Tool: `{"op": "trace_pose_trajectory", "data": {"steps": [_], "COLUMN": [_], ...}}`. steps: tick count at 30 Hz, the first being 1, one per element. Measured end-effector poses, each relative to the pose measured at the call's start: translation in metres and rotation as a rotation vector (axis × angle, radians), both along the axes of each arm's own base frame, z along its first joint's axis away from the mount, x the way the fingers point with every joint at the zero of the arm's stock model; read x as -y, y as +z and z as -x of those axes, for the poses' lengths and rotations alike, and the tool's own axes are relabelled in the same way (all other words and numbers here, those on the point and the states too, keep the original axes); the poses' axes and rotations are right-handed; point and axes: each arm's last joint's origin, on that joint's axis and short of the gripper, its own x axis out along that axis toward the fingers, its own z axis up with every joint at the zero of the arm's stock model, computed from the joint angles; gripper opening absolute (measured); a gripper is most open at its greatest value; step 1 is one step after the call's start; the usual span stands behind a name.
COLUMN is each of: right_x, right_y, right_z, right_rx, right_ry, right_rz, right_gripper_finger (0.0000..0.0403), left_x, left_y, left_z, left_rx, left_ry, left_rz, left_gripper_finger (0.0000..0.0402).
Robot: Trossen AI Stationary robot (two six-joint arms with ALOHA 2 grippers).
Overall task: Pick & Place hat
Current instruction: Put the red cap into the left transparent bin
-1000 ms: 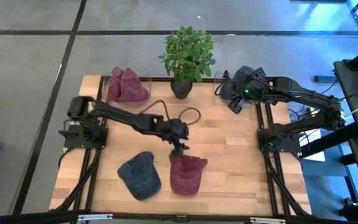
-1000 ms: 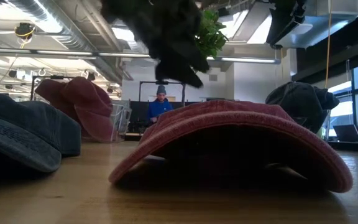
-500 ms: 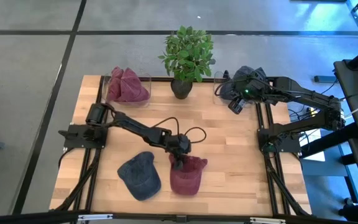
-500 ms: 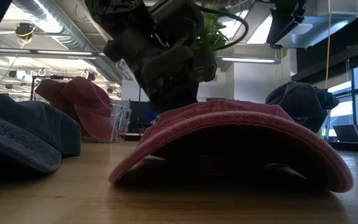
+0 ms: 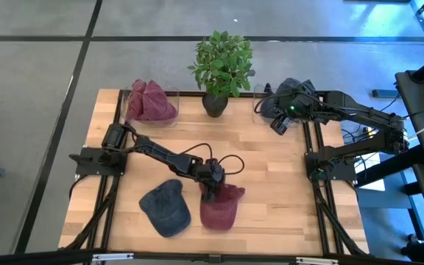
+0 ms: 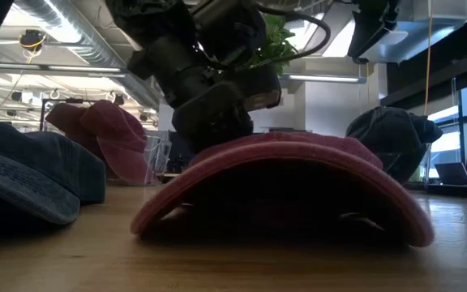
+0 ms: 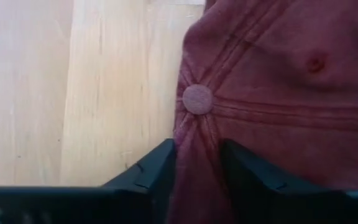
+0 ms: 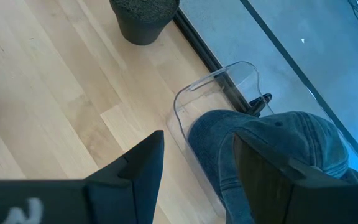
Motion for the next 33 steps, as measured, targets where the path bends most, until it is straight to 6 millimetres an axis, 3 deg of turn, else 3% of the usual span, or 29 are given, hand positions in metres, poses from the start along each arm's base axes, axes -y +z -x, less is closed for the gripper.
{"op": "trace_pose_trajectory", "data": {"steps": [6,12,21,33], "right_x": [0.000,0.000,0.000,0.000], "right_y": [0.000,0.000,0.000,0.000], "right_z": [0.000,0.000,0.000,0.000], "right_rx": [-0.001,-0.001,-0.013,-0.021], "right_ry": [0.001,0.002,0.016,0.024], "right_rz": [0.001,0.001,0.008,0.012], "right_gripper_finger": [0.0193,0.0193,0.0193,0.0193], "left_x": [0.001,-0.008,-0.028,-0.063], "left_y": [0.000,0.013,0.103,0.220], "left_z": [0.000,0.002,0.031,0.120], "left_rx": [-0.008,-0.051,0.057,0.358], "left_ry": [-0.002,0.142,0.244,0.532], "left_rz": [0.031,0.271,0.394,0.385], "left_gripper_finger": [0.0023,0.0006,0.0004,0.0003]}}
